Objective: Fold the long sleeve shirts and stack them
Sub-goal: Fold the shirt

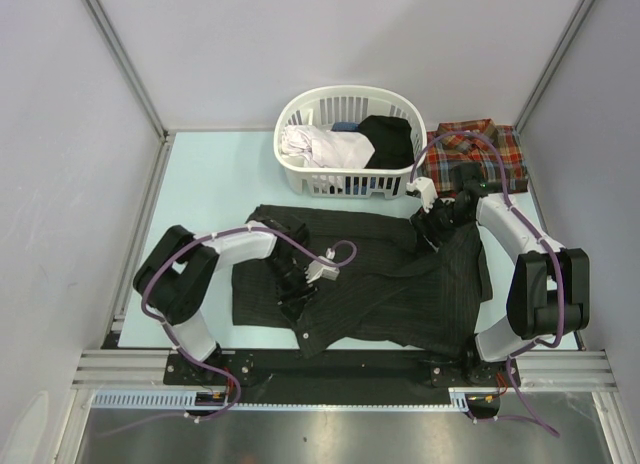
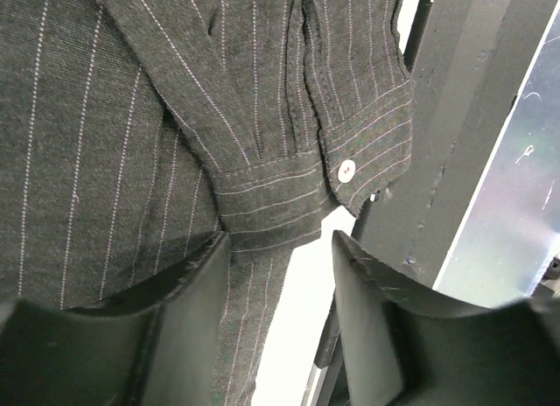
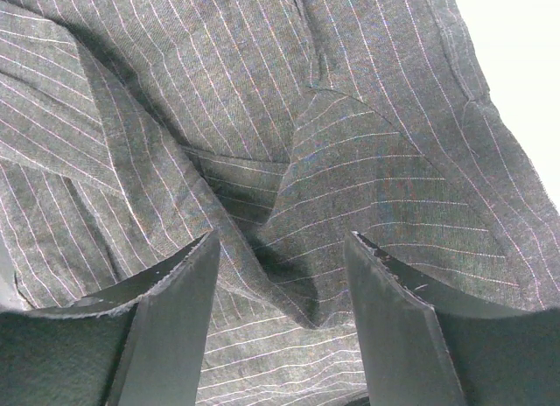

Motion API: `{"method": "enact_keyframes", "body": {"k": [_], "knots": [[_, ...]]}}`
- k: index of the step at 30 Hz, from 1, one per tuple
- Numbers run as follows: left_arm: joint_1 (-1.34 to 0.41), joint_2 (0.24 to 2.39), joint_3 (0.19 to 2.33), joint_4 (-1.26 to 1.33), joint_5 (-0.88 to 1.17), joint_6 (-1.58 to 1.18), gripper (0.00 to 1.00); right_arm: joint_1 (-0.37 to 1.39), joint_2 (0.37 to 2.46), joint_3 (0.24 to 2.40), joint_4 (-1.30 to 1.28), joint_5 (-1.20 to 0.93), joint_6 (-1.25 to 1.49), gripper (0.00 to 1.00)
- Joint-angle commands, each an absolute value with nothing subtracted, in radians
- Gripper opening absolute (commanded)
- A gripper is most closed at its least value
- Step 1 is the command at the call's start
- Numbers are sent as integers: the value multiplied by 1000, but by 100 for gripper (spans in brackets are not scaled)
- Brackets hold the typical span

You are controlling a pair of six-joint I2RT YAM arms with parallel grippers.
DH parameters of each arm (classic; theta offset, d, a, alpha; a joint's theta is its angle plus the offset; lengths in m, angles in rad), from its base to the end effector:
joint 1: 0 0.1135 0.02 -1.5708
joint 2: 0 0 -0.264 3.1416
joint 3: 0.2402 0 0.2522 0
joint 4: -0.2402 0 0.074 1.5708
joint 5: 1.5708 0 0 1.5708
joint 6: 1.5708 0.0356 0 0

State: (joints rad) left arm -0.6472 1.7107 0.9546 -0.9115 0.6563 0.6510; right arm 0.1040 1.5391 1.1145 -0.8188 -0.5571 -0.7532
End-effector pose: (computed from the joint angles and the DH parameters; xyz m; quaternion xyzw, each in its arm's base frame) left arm 0.1994 -0.1779 0.1488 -0.5591 -0.7627 0.3220 0.0452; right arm 0.2895 0.0491 0.2324 -0.4350 0.8442 0.2071 0.2350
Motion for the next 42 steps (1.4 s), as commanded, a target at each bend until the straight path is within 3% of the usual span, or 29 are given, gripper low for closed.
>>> {"method": "enact_keyframes", "body": {"k": [1,5,7,13,27,35,42], "knots": [[-660,1729,991,-928,676,652,52,95,1540,1132,-813,-558,-747,63],[-657,1710,988,-899,626,628,37,92,1540,1131,-819,-560,-750,63],[-637,1691,989,-890,609,618,48,91,1540,1134,-828,-563,-752,63],[-598,1713,1031,-930,595,640,57,92,1537,1131,-833,-572,-750,63],[-693,1775,1008,-943,618,649,59,89,1536,1126,-828,-566,-747,63],[-698,1747,1003,-881,571,582,69,84,1520,1132,-853,-568,-758,63],[-703,1690,983,-848,486,538,71,83,1520,1124,-861,-572,-768,63]]}}
